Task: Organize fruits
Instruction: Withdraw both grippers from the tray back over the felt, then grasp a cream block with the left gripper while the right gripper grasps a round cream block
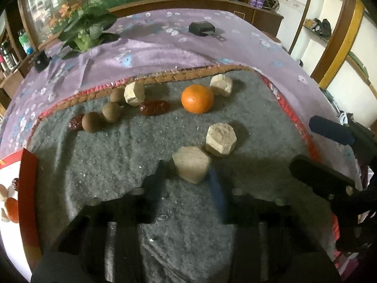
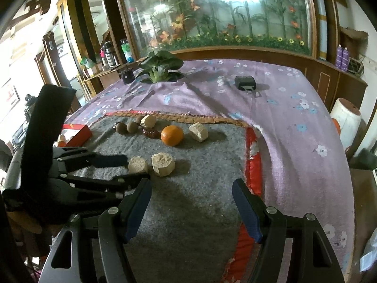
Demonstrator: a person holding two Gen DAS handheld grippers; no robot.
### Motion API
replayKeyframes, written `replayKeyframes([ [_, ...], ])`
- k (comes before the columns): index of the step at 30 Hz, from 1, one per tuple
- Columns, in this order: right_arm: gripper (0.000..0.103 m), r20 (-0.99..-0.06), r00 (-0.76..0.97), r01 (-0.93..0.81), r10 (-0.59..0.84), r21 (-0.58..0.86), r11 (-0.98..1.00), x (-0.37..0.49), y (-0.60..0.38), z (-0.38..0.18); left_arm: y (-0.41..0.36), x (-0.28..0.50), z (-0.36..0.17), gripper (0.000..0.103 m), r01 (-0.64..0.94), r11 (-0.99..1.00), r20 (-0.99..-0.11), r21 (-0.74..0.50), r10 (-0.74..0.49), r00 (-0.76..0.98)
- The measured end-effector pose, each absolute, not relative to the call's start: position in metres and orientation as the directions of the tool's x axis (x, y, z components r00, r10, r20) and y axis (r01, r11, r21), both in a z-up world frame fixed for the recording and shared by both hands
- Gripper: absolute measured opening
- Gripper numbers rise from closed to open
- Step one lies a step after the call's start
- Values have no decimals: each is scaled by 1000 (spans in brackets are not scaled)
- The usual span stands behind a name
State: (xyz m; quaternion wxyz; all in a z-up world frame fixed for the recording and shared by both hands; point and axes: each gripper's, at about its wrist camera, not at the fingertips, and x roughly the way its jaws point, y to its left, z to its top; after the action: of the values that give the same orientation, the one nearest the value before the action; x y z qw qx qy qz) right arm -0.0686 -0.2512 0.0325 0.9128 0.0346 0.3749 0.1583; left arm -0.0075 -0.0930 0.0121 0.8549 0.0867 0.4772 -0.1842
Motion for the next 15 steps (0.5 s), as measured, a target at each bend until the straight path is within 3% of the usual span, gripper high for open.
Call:
replayKeyframes([
  [1, 69, -674, 668, -264, 316, 183, 947, -68, -251, 32, -91, -8, 13, 26, 401, 915, -847, -41, -245, 472],
  [15, 69, -746, 578, -377, 332, 116, 919, -26, -202, 17, -48, -24, 32, 26, 310, 950, -820, -21, -194, 538],
])
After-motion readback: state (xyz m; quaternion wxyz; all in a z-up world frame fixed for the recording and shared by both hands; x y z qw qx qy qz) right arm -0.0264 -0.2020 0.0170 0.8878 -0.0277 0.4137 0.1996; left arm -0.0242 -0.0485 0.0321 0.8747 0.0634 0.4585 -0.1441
